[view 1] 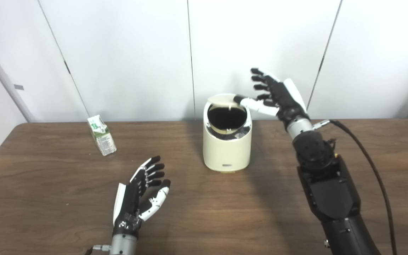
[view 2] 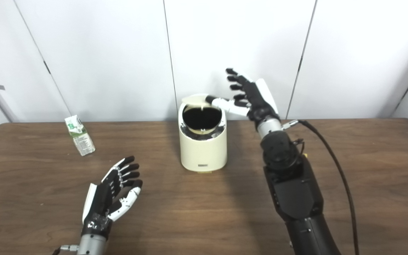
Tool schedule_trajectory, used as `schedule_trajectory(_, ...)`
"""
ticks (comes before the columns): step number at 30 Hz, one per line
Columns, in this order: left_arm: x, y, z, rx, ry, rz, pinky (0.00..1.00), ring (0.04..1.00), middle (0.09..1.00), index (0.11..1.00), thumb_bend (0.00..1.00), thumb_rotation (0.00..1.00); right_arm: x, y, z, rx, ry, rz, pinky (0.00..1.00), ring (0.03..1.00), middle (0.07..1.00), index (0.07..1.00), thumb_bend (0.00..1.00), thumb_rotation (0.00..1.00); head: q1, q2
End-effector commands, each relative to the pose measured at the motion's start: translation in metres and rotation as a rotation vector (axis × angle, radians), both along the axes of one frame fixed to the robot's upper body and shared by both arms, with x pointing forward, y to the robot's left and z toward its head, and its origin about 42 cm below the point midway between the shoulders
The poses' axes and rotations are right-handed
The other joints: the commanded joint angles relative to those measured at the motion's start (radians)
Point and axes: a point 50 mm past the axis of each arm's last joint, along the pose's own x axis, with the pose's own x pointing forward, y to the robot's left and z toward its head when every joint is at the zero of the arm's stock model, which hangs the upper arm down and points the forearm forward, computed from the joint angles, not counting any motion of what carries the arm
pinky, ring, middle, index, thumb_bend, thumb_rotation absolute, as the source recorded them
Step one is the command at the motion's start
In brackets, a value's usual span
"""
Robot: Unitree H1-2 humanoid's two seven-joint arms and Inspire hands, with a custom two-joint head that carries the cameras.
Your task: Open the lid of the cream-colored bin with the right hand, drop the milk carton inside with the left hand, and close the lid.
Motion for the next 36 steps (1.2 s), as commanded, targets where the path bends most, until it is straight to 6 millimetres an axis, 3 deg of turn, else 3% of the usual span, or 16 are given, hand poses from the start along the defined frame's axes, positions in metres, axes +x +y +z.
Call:
schedule_trajectory(1,-0.012,-0.002,-0.022,-0.008,0.065,0.006,0.71,0.754,0.795,0.872,0.36,0.21,-0.004,0.000,0.033,0.085,-0.072,0.020,0.74,0.851,0.879,0.873,0.63,0.43,0.001,0.002)
schedule_trajectory(8,-0.014,-0.001,-0.020,-0.005,0.069,0.006,0.71,0.758,0.799,0.874,0.37,0.22,-0.022,-0.018,0.021,0.175,-0.041,0.019,0.75,0.862,0.881,0.863,0.60,0.42,-0.001,0.006)
schedule_trajectory(21,-0.016,0.007,-0.016,0.000,0.070,0.016,0.72,0.758,0.798,0.877,0.36,0.24,-0.087,-0.042,-0.034,0.309,0.036,0.044,0.83,0.879,0.902,0.909,0.48,0.48,-0.006,0.019)
schedule_trajectory(26,-0.015,0.011,-0.015,0.005,0.065,0.016,0.71,0.752,0.795,0.873,0.37,0.25,-0.109,-0.043,-0.050,0.392,0.064,0.059,0.85,0.892,0.910,0.887,0.49,0.53,-0.010,0.023)
schedule_trajectory(36,-0.013,0.015,-0.013,0.023,0.062,0.018,0.68,0.744,0.788,0.867,0.37,0.25,-0.144,-0.055,-0.085,0.359,0.109,-0.008,0.88,0.907,0.913,0.881,0.55,0.64,-0.005,0.026)
